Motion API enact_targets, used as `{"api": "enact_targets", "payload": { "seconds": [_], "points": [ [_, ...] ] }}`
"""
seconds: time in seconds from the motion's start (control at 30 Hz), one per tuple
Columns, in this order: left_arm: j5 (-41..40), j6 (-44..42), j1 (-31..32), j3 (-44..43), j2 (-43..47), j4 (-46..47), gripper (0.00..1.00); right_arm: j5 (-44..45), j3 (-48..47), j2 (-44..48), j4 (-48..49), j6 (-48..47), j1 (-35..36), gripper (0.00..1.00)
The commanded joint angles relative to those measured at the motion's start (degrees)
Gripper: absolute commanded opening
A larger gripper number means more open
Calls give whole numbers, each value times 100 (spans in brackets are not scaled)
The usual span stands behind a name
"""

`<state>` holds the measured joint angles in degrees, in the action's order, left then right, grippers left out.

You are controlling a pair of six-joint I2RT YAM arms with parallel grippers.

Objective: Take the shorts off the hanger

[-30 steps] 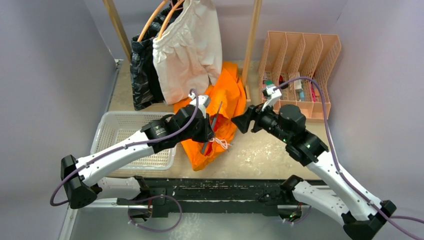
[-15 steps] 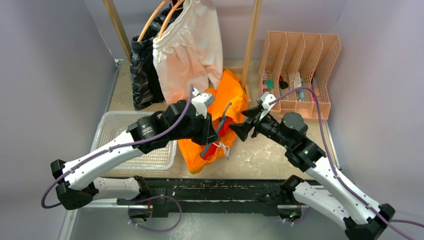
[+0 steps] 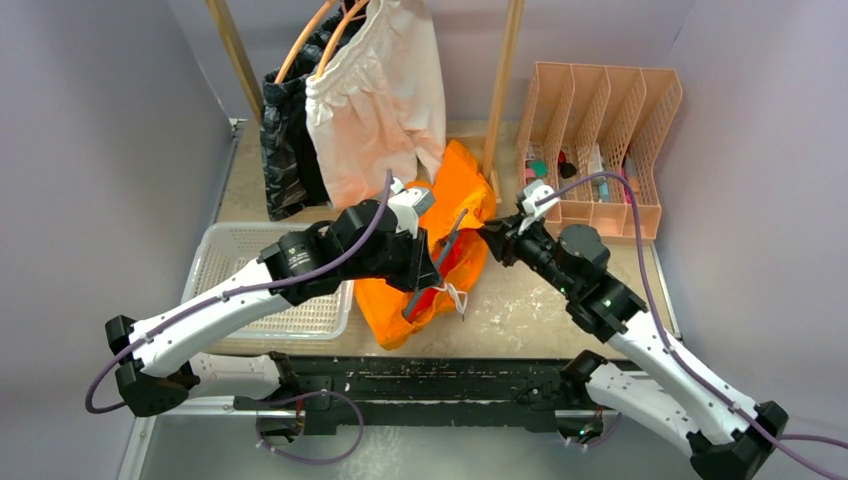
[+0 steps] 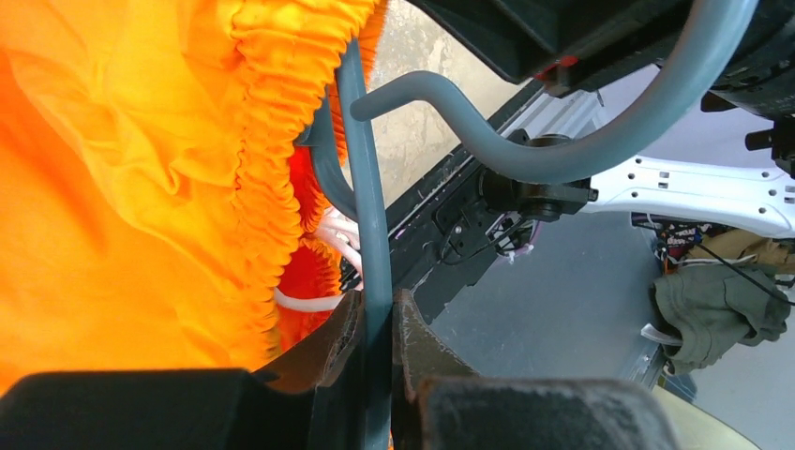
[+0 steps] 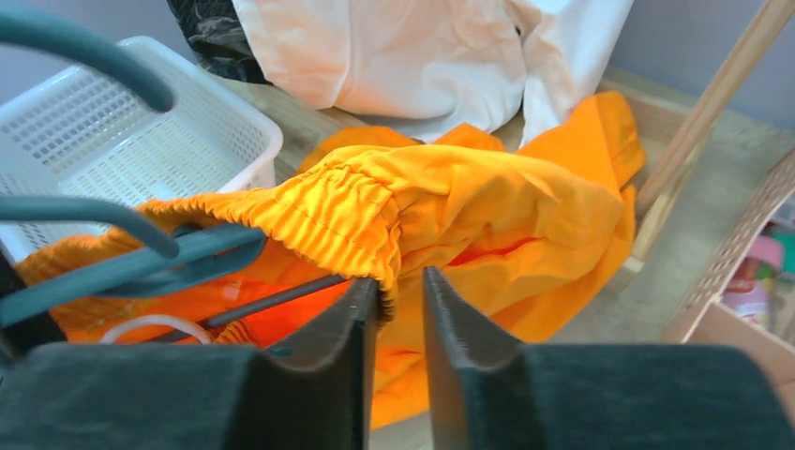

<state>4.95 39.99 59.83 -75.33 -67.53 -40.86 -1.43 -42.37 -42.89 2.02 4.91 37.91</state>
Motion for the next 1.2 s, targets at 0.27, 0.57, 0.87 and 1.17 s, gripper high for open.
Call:
{"api": "enact_targets", "payload": {
  "seconds": [0.27, 0.57, 0.87, 1.17],
  "points": [
    [-4, 94, 228, -167, -14, -77, 0, 708, -199, -162, 761, 913, 6, 47],
    [-34, 153, 242, -120, 38, 231, 0, 276, -167, -449, 661, 993, 14, 32],
    [172, 75, 278, -15, 84, -179, 0, 1891, -2203, -1482, -1984, 1654, -2, 0],
    [254, 145, 464, 205, 303, -269, 0, 2313, -2648, -2248, -2357, 1540, -307, 0]
  ]
}}
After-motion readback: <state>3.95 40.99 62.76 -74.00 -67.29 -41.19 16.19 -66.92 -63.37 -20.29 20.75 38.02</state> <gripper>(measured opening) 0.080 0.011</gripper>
